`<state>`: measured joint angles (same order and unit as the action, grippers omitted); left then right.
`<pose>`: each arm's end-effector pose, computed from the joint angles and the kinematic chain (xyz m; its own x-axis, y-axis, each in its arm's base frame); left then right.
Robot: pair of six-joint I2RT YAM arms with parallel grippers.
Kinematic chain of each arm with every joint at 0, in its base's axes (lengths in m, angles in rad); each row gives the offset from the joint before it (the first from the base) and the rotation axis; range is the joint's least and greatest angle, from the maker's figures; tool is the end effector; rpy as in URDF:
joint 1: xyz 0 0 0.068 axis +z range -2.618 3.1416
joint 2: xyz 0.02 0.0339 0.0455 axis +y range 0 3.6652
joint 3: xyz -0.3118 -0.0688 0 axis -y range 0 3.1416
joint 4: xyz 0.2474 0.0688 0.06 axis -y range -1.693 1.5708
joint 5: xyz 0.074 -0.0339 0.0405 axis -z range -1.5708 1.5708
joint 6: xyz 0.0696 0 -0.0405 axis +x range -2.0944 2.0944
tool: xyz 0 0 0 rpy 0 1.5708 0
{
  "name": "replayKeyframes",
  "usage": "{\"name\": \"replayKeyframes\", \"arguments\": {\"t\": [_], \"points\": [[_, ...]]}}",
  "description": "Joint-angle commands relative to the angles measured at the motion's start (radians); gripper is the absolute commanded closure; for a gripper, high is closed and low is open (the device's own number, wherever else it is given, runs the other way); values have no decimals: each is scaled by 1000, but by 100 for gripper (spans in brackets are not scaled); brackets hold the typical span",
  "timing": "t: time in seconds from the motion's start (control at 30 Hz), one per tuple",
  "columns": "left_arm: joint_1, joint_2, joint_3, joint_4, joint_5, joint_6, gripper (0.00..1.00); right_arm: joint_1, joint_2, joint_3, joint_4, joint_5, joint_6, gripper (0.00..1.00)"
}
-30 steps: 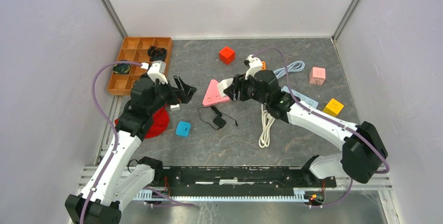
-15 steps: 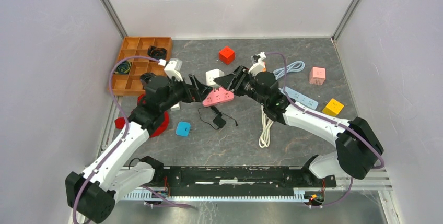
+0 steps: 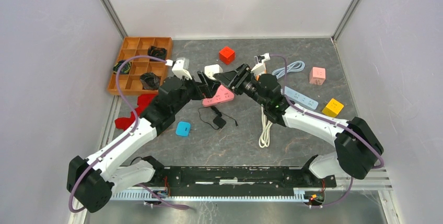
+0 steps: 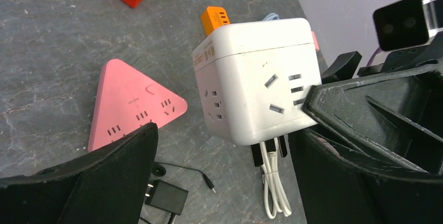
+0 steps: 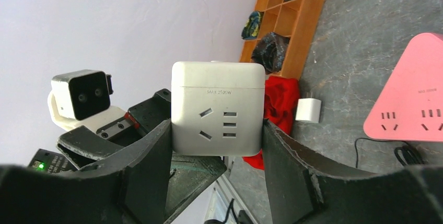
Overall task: Insert the plug
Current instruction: Pick up the plug from the center of the board.
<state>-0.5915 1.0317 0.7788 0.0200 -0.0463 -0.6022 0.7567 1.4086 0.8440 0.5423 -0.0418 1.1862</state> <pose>0.2127 -0.1390 0.3441 -0.4522 -0.3779 -0.8079 0.3197 0.7769 -0.5424 0.2556 0.2453 0.3363 -0.6701 0.6411 -0.3742 -0.2537 0.2760 0.9271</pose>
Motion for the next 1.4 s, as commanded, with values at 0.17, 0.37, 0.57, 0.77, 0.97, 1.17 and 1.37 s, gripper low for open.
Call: {"name": "replayKeyframes", "arguments": {"t": [0.17,0.37,0.57,0.77,0.97,1.17,1.37], "points": [[-39,47,13,198,-37,-8,0,10,-18,-44,129,-9,101,60],[-83,59,-13,235,-88,49,0,14,3,-72,205,-7,168,61],[-88,67,-7,230,-161,79,4,21,14,-76,206,-43,170,62],[-88,82,18,211,-143,154,23,22,-11,-150,231,-71,170,61],[-88,57,51,105,-99,250,31,22,-72,-200,199,-112,71,60],[-88,2,7,115,-41,294,37,24,-141,-263,194,-115,51,60],[-88,-9,-13,121,-32,324,39,21,-140,-309,251,-141,119,60]]}}
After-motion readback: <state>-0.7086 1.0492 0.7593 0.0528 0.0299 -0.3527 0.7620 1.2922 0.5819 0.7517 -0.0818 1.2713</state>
